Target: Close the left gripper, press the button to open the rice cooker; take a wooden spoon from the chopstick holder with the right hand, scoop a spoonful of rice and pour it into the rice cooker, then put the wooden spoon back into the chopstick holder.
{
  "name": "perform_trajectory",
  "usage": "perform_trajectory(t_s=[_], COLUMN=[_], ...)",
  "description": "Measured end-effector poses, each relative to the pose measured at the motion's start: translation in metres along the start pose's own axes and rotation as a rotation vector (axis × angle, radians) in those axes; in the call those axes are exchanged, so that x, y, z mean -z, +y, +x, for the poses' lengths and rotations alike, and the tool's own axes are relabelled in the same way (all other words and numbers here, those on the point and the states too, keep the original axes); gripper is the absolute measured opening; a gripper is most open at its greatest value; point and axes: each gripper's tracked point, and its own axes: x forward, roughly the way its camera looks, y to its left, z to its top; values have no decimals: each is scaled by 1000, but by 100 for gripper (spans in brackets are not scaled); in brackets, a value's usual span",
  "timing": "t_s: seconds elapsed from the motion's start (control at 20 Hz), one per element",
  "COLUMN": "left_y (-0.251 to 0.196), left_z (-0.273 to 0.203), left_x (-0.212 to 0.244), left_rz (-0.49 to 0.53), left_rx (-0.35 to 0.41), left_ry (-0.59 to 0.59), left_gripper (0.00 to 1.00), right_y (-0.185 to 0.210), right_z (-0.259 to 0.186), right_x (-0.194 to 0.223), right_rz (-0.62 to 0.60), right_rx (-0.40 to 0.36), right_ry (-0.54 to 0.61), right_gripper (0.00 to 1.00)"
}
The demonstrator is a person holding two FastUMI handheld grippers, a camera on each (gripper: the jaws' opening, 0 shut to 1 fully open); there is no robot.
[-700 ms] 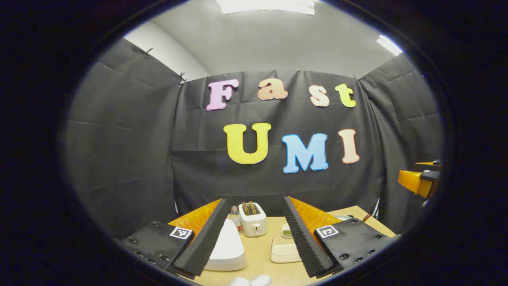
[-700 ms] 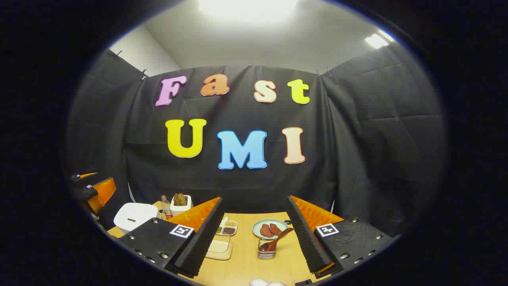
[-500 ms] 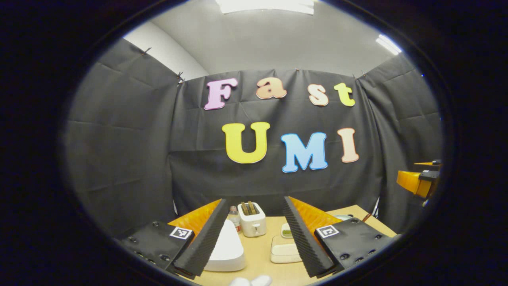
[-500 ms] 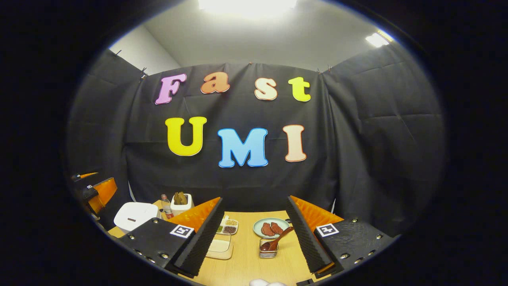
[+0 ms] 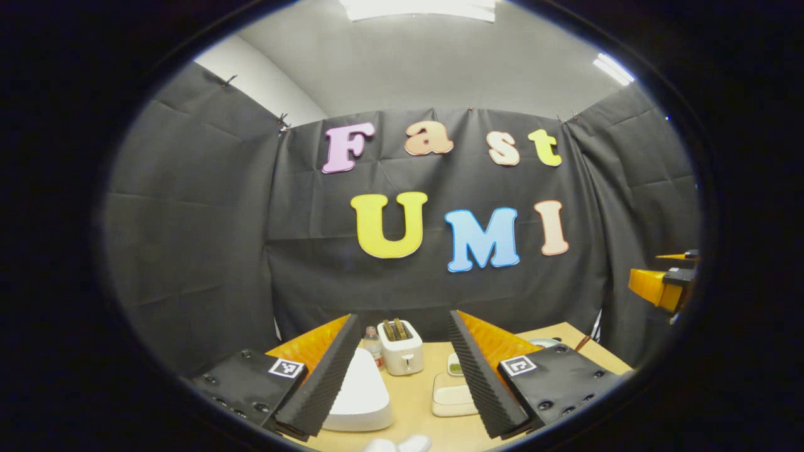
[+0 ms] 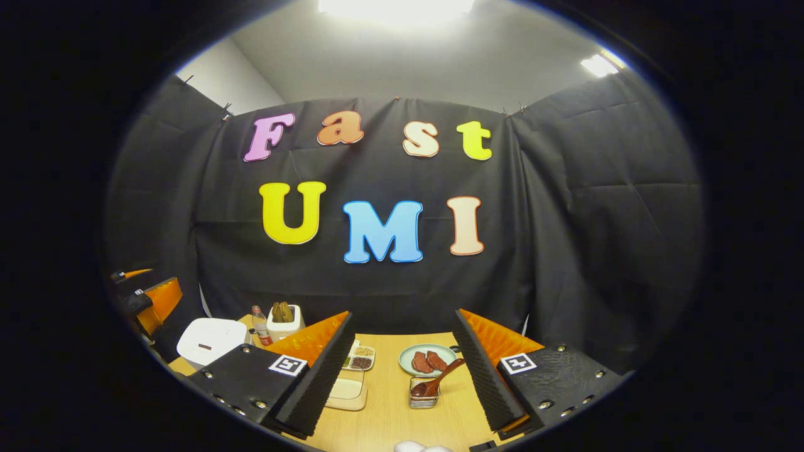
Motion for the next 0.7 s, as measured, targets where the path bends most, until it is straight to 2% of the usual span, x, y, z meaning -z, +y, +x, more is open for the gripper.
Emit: perform_trajectory(t_s=[0.3,0.4,0.55,0.7], left_y=[3,13,23,41], left_z=[1,4,11,25], left_x=[2,4,16,30], left_rz=[3,12,-33,-36], left_rx=[9,-12,-37,-47], left_ry=[10,19,63,127], left_gripper=[98,62,9,9], right_y=[2,4,6,9], right_z=[-1,-1,-2,0], right_x=[0,-1,-2,2], right_rz=[-15,-16,-28,-34], right_rx=[3,4,8,8], right_ry=[3,5,4,19], right_gripper=[96,96,96,96])
